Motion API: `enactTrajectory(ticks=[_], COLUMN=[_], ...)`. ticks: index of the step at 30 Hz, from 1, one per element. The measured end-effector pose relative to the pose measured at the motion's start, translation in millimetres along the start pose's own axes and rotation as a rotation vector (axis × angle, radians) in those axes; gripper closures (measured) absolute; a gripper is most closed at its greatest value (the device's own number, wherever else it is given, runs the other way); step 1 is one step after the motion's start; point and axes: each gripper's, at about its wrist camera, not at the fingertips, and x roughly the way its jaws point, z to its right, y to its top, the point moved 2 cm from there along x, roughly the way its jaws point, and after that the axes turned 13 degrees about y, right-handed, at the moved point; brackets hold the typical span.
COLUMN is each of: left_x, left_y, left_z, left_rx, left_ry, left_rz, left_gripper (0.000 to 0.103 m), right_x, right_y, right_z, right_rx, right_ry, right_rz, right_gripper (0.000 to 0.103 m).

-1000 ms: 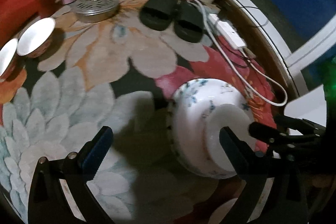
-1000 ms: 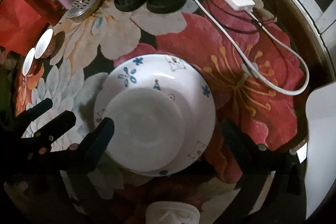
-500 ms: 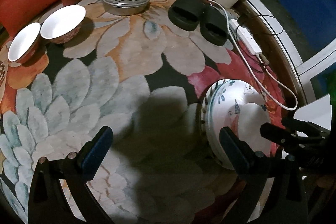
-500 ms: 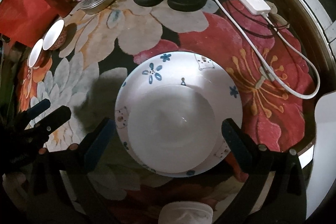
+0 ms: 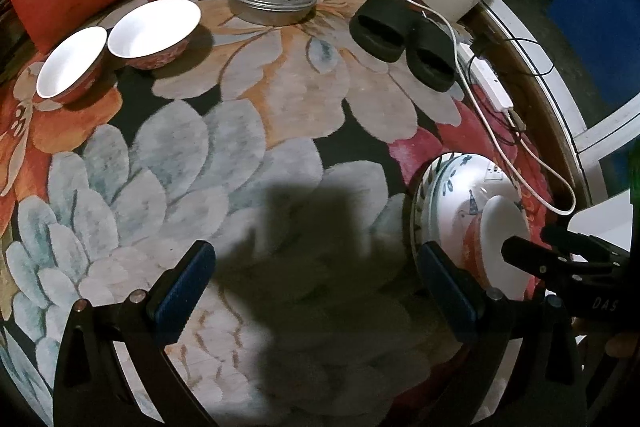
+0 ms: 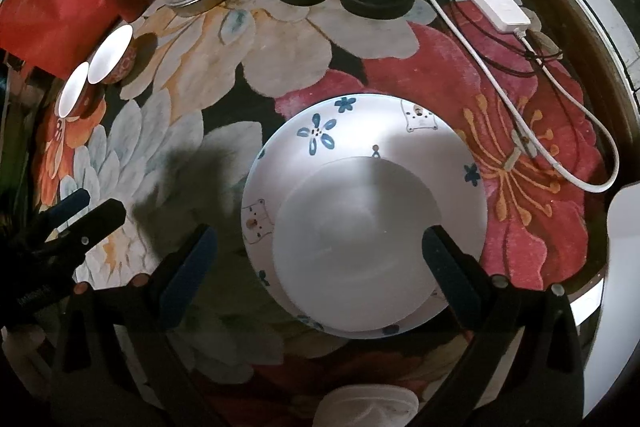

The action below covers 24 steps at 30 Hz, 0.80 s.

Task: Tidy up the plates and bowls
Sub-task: 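Move both tools over to the next red-rimmed white bowl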

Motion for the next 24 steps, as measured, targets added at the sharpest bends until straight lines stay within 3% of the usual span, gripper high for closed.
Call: enactTrajectory(ticks=[24], left_x=[2.7], left_y=[-10.5], left_z=[-44.5], left_rx=[-0.057], left_ry=[0.033], left_rz=[-0.024], left_gripper=[0.002], right_x=[17.5], right_y=[-3.4], right_z=[-31.6], right_rx=[-0.048], right_ry=[0.024], right_rz=[-0.031], right_gripper=[0.0])
